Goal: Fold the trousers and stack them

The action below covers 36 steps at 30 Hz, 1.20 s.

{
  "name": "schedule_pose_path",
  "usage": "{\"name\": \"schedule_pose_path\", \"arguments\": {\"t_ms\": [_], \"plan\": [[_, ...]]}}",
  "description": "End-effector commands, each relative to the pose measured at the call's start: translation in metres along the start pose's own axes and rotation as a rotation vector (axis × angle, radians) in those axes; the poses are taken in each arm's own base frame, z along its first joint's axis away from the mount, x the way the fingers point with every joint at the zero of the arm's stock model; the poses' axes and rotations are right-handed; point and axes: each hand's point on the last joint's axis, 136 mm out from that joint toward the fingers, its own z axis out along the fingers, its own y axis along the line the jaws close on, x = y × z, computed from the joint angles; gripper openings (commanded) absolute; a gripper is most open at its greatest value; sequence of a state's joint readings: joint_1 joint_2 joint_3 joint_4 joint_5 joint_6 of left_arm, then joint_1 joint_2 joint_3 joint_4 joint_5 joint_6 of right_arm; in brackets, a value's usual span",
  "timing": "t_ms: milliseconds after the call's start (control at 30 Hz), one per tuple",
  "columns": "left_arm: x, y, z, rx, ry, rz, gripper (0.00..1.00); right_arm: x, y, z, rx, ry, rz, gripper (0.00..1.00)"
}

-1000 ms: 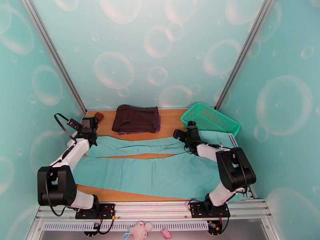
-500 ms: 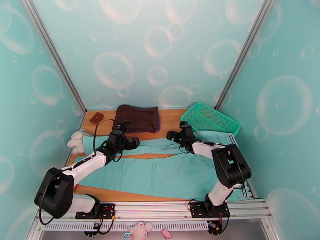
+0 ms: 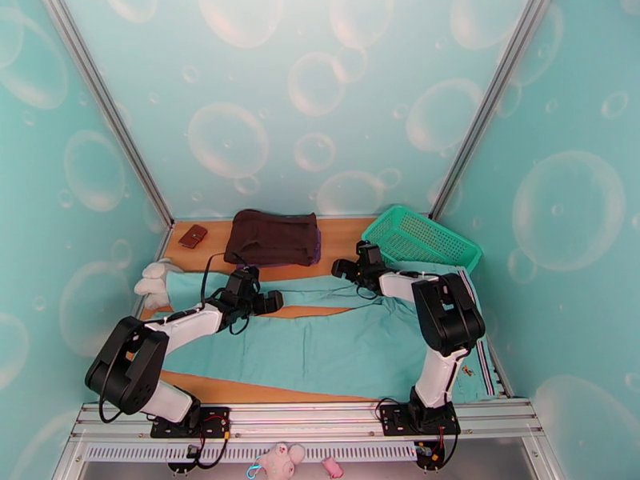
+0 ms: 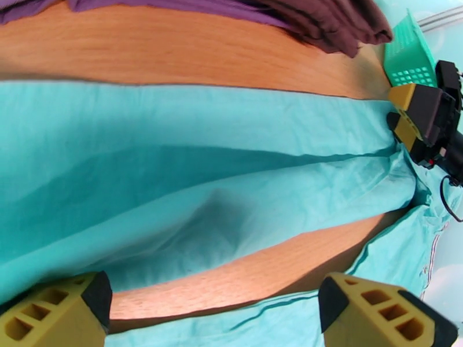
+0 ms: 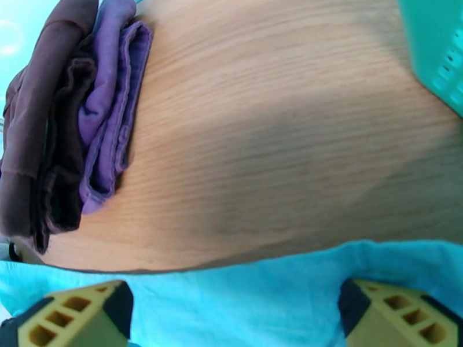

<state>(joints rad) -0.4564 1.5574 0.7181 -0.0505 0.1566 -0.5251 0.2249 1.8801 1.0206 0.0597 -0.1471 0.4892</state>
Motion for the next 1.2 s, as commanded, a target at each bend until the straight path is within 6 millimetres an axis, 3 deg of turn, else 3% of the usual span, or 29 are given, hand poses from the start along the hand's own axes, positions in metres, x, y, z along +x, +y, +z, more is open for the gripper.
{"name": "schedule_pose_path", "arguments": {"t_ms": [0, 233, 467, 600, 667, 733, 800, 867, 933, 1033, 1100, 1167], "plan": [[0.012, 0.017, 0.009, -0.063, 0.045, -0.042, 0.99, 0.019, -0.015, 0.010, 0.040, 0.076, 0.043, 0.98], [0.036, 0.058, 0.004, -0.234, 0.109, -0.083, 0.99, 0.004, -0.021, 0.011, 0.041, 0.035, 0.040, 0.99], [0.050, 0.083, -0.025, -0.285, 0.145, -0.160, 0.99, -0.018, -0.020, 0.007, 0.004, -0.039, 0.030, 0.98], [0.055, 0.092, -0.042, -0.272, 0.144, -0.208, 0.99, -0.030, -0.013, -0.001, -0.021, -0.091, 0.006, 0.98], [0.050, 0.086, -0.046, -0.254, 0.124, -0.193, 0.99, -0.033, -0.007, -0.005, -0.035, -0.109, -0.005, 0.98], [0.036, 0.066, -0.049, -0.173, 0.094, -0.155, 1.00, -0.037, 0.004, -0.015, -0.063, -0.140, -0.029, 0.98], [0.013, 0.033, -0.059, -0.065, 0.035, -0.087, 0.99, -0.046, 0.023, -0.036, -0.071, -0.219, -0.091, 0.98], [-0.024, 0.002, -0.085, -0.013, -0.100, -0.006, 0.99, -0.056, 0.043, -0.063, -0.053, -0.292, -0.152, 0.99], [-0.065, -0.004, -0.124, -0.072, -0.294, 0.034, 0.99, -0.060, 0.056, -0.085, -0.047, -0.321, -0.168, 0.99], [-0.116, 0.015, -0.182, -0.242, -0.562, 0.057, 0.99, -0.065, 0.061, -0.114, -0.024, -0.369, -0.182, 0.99], [-0.141, 0.038, -0.198, -0.329, -0.603, 0.056, 1.00, -0.068, 0.058, -0.129, -0.018, -0.401, -0.184, 0.99], [-0.158, 0.071, -0.201, -0.429, -0.558, 0.039, 0.99, -0.072, 0.052, -0.140, -0.030, -0.414, -0.167, 0.99]]}}
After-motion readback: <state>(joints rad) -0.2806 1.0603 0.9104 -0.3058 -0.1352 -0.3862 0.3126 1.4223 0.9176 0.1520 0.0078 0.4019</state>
